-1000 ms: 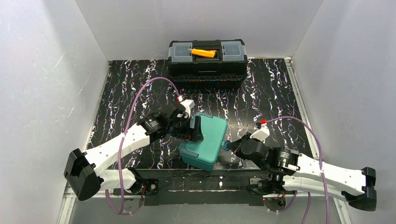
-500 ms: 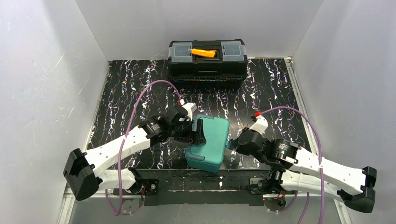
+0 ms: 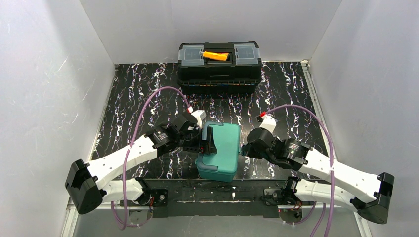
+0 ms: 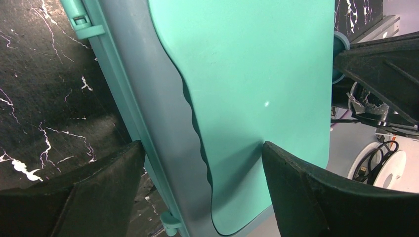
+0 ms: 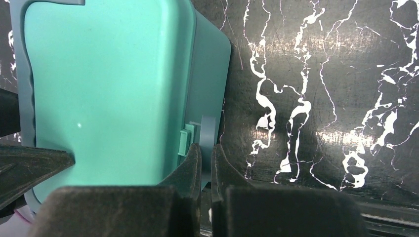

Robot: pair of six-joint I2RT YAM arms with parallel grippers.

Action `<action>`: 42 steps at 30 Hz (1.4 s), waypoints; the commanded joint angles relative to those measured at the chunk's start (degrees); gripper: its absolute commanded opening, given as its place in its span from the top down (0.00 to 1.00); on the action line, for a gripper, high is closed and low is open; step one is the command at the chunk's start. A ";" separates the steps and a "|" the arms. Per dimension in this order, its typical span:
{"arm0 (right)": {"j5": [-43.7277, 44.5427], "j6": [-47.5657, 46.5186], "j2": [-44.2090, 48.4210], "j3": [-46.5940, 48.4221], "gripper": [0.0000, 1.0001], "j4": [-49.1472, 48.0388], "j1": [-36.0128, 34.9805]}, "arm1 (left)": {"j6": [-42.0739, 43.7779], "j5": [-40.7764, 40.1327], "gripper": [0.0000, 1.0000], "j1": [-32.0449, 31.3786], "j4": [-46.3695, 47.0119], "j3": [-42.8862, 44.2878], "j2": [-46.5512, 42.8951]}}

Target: Organize the medicine kit

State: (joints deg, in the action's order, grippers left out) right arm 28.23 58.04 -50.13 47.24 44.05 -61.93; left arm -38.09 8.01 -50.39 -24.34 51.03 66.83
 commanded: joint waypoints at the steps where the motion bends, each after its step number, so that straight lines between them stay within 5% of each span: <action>1: -3.44 -1.95 -0.10 5.37 0.97 -8.52 -0.19 | 1.47 -1.02 0.16 -1.38 -9.59 -3.90 1.81; 24: -6.65 -1.38 -1.21 3.37 0.70 -13.41 0.14 | 2.04 -0.80 0.16 -1.41 -9.31 -4.09 2.83; 42: -0.38 3.34 7.52 -0.86 0.66 -8.32 0.21 | 2.76 -1.66 0.16 -1.42 -10.38 -3.42 2.80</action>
State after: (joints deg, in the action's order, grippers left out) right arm 23.62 59.16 -46.04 46.92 33.47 -61.63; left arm -38.72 7.97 -50.46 -24.10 50.57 66.65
